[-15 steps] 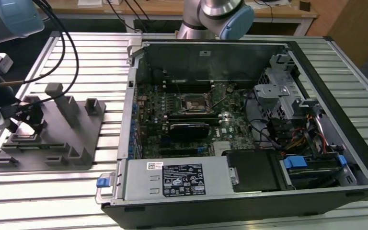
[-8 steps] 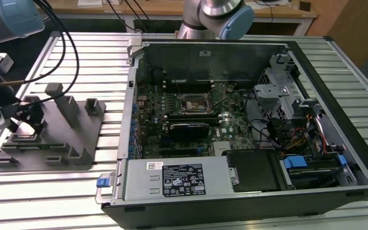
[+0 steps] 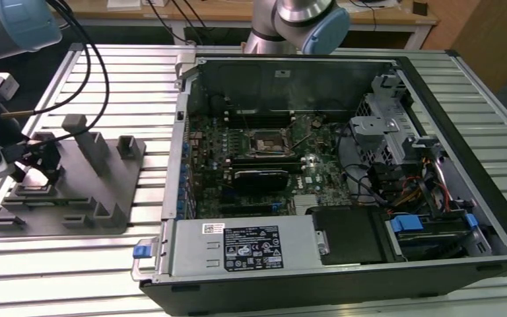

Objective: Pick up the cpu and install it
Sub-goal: 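Pick up the cpu and move it towards the insertion slot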

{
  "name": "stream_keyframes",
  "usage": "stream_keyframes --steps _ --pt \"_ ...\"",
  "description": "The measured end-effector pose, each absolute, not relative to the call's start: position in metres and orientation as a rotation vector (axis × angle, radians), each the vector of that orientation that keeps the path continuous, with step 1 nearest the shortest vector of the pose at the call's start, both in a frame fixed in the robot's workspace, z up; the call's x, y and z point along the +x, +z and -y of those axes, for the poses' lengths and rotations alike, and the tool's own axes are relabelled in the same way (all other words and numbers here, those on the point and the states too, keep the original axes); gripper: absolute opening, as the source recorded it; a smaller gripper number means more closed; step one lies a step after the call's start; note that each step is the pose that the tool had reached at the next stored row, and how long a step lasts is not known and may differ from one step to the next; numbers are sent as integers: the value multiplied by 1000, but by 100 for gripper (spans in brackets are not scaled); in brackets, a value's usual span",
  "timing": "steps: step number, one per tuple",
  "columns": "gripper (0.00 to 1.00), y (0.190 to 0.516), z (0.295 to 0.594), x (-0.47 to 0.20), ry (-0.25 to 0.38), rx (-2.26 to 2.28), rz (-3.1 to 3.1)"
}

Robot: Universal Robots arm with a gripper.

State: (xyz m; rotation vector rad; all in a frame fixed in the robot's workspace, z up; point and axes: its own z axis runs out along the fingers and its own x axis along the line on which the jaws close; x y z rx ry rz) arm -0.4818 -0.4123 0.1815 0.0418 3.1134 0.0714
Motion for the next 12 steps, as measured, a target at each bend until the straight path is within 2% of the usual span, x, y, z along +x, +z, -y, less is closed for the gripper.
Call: stream_keyframes --steps 12 --pt "65 181 412 -482 71 42 -3113"
